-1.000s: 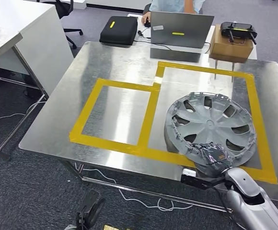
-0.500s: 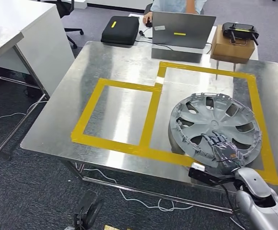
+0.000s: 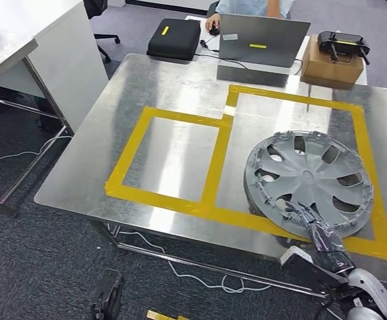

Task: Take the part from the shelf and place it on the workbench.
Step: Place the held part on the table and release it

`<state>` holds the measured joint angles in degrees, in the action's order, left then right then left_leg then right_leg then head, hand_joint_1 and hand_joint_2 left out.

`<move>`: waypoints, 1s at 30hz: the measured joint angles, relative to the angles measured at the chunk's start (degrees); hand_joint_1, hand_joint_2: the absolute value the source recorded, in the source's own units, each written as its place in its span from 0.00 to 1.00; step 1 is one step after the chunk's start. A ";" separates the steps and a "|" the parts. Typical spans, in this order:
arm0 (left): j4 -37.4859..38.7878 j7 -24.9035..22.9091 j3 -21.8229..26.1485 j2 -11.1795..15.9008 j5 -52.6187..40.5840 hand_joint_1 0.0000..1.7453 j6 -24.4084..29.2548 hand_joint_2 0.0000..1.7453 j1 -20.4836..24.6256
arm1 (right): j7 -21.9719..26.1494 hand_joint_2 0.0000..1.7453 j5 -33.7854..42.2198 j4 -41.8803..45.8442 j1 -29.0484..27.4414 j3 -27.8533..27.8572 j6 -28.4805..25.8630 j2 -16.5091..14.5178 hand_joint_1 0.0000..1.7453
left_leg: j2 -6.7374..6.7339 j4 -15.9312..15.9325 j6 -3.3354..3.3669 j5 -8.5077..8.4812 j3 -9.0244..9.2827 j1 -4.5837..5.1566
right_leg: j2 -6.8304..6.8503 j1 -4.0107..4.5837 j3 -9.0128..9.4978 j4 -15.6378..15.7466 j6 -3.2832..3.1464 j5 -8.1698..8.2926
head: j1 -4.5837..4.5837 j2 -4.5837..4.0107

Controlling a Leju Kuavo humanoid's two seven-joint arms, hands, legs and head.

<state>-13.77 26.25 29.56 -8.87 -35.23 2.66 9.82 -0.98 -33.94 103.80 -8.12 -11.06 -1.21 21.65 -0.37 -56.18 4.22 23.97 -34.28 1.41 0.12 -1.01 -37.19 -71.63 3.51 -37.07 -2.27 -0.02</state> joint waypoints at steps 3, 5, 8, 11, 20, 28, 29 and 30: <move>0.00 0.22 0.54 0.06 0.59 0.00 0.23 0.00 -0.13 | 2.10 1.00 1.13 3.07 -2.12 0.00 -2.63 -0.06 0.00 | 0.04 -0.88 -0.44 -0.16 -0.91 -0.08 | 0.04 -0.29 5.33 8.97 0.21 4.36 | 0.02 0.00; 0.00 0.69 1.04 0.10 1.20 0.00 0.52 0.00 -0.20 | 2.69 1.00 -2.89 5.92 -4.30 0.11 -6.96 -0.38 0.00 | 0.26 -1.51 -1.08 -0.36 -1.42 0.03 | -0.08 -0.24 8.40 14.17 -0.16 5.99 | -0.01 0.00; 0.00 1.31 1.87 0.23 1.86 0.00 0.84 0.00 -0.71 | 2.27 1.00 -11.62 10.38 -8.29 0.38 -13.52 -1.24 0.00 | 0.64 -1.93 -2.20 -0.96 -1.81 0.02 | -0.14 -0.12 8.05 14.60 -1.28 6.39 | -0.04 0.00; 0.01 1.56 2.44 0.42 2.14 0.00 1.02 0.00 -1.24 | 1.67 1.00 -14.59 13.27 -10.68 0.42 -15.65 -1.86 0.00 | 0.62 -5.82 -3.54 3.40 -3.26 -0.36 | 0.04 -0.41 6.95 14.75 -2.83 7.61 | -0.30 0.00; 0.01 3.65 5.13 0.42 4.91 0.00 2.40 0.00 -2.35 | 1.78 0.00 -22.95 21.62 -24.53 3.32 -34.98 -8.69 0.00 | 0.64 -2.20 -3.28 7.61 7.98 -0.90 | 0.66 -0.01 2.23 14.51 -2.46 11.69 | -0.53 0.00; 0.04 4.97 7.96 -0.13 5.86 0.00 3.39 0.00 -3.83 | 25.19 0.00 -3.80 21.89 -30.10 22.47 -30.56 -29.35 0.00 | -0.02 2.10 -1.08 4.39 6.65 -0.61 | 0.11 -0.15 -1.04 5.94 -0.55 3.57 | -0.53 0.00; 0.04 5.09 8.23 -0.22 5.86 0.00 3.47 0.00 -3.92 | 25.22 0.00 -1.57 20.81 -30.05 24.78 -31.88 -31.02 0.00 | -0.07 2.03 -1.00 3.74 5.78 -0.49 | 0.07 -0.12 -1.58 2.35 -0.51 1.52 | -0.54 0.00; 0.04 5.20 8.53 -0.31 5.86 0.00 3.52 0.00 -4.00 | 25.08 0.00 0.67 19.38 -29.89 26.72 -33.62 -32.40 0.00 | -0.13 1.89 -1.00 3.09 4.84 -0.38 | 0.05 -0.06 -1.55 -0.25 -0.50 0.99 | -0.54 0.00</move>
<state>-13.73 31.45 38.10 -9.19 -29.38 6.17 5.82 24.10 -33.27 123.18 -38.00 15.66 -34.84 -10.75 -0.50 -54.29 3.22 27.05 -29.44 1.02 0.17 -1.06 -38.74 -71.88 3.00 -36.08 -2.80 -0.02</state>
